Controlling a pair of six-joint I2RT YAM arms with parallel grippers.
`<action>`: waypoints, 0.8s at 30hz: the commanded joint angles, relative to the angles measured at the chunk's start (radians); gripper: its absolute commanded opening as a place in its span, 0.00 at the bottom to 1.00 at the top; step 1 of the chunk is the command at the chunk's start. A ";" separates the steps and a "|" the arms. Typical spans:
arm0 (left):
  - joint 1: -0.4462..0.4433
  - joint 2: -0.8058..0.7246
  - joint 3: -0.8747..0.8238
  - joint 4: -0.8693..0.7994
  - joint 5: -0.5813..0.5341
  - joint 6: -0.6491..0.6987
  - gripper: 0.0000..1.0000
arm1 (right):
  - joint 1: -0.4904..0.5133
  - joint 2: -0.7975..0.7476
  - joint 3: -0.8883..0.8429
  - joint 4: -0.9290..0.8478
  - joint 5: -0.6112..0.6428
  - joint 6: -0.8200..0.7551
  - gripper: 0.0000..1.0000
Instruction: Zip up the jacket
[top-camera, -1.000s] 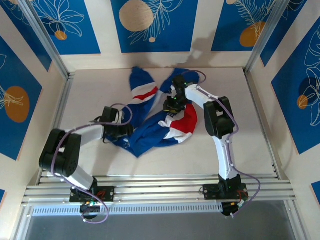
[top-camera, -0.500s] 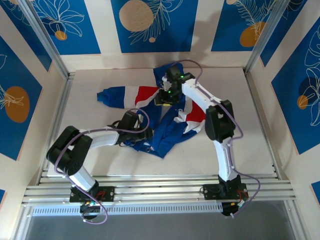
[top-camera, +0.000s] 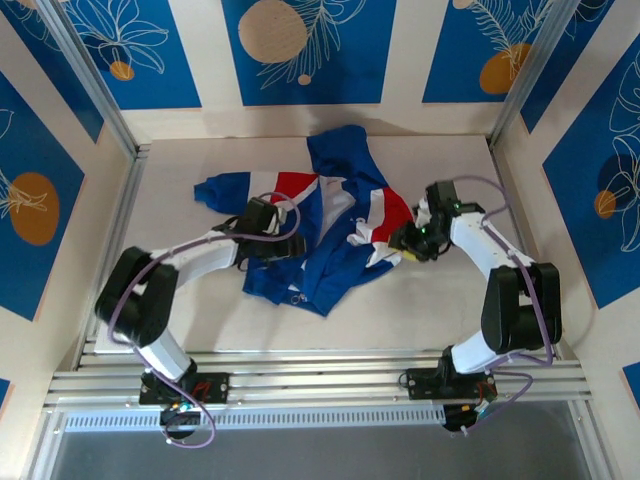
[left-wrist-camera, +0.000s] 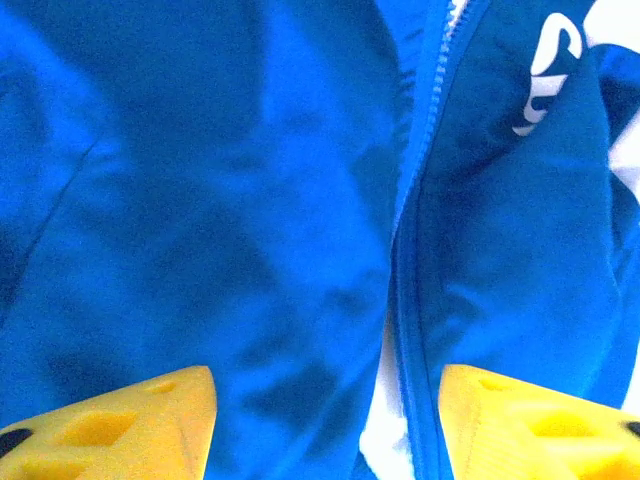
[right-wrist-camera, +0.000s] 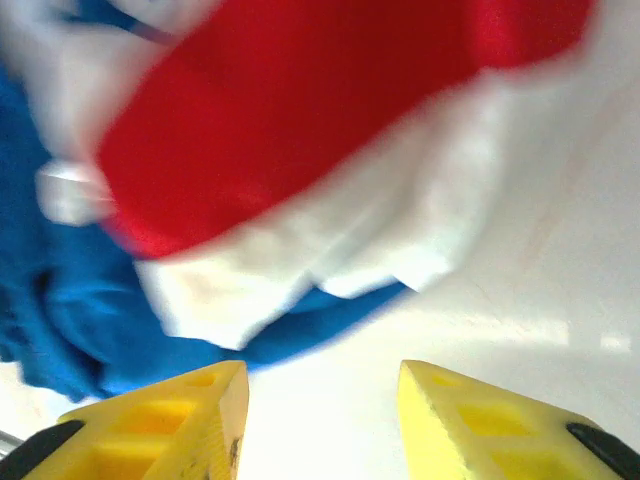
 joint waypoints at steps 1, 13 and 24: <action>0.009 0.124 0.080 -0.034 0.063 0.038 0.59 | -0.028 0.004 -0.065 0.141 -0.115 0.093 0.45; 0.038 0.137 -0.072 0.090 0.044 -0.066 0.59 | 0.100 0.317 0.156 0.097 0.028 0.079 0.31; 0.135 0.025 -0.328 0.221 0.038 -0.168 0.59 | -0.011 0.473 0.562 -0.202 0.131 -0.141 0.00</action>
